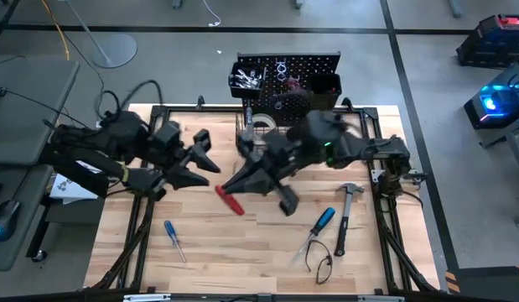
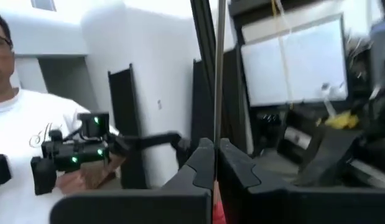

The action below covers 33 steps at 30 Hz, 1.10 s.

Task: Hang tools onto peg board
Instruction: Put the red allen wrench in the right black bin on the pegboard

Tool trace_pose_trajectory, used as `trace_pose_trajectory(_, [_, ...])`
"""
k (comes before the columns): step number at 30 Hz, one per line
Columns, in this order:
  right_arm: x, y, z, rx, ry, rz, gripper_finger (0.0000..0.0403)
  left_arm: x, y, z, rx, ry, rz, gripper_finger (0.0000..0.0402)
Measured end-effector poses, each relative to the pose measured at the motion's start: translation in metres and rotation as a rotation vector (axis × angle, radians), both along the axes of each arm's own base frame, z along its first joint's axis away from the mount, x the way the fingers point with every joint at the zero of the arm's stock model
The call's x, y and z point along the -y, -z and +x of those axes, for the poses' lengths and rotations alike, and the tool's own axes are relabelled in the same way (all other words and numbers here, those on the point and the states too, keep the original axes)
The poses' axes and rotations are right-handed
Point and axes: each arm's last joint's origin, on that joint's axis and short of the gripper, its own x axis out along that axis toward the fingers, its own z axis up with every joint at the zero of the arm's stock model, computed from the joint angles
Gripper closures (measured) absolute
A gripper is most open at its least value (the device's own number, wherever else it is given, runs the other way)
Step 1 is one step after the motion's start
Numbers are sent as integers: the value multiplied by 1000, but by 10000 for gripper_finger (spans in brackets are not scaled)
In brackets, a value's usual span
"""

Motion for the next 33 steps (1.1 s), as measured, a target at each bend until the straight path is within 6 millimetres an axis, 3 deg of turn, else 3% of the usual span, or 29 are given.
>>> trace_pose_trajectory(4, [-4,18,17,-64,-37,16,403,4,3,7,-16,94,-11,247])
trace_pose_trajectory(10, [-5,26,26,-80,-41,21,403,7,3,10,-21,186,-42,247])
trace_pose_trajectory(17, [-1,25,29,-49,-30,37,403,13,12,21,-77,199,-49,247])
trace_pose_trajectory(27, [-1,27,30,-67,-30,41,403,13,11,21,-82,203,-63,249])
trace_pose_trajectory(33, [-2,27,30,-67,-33,41,403,16,12,20,-76,203,-36,308])
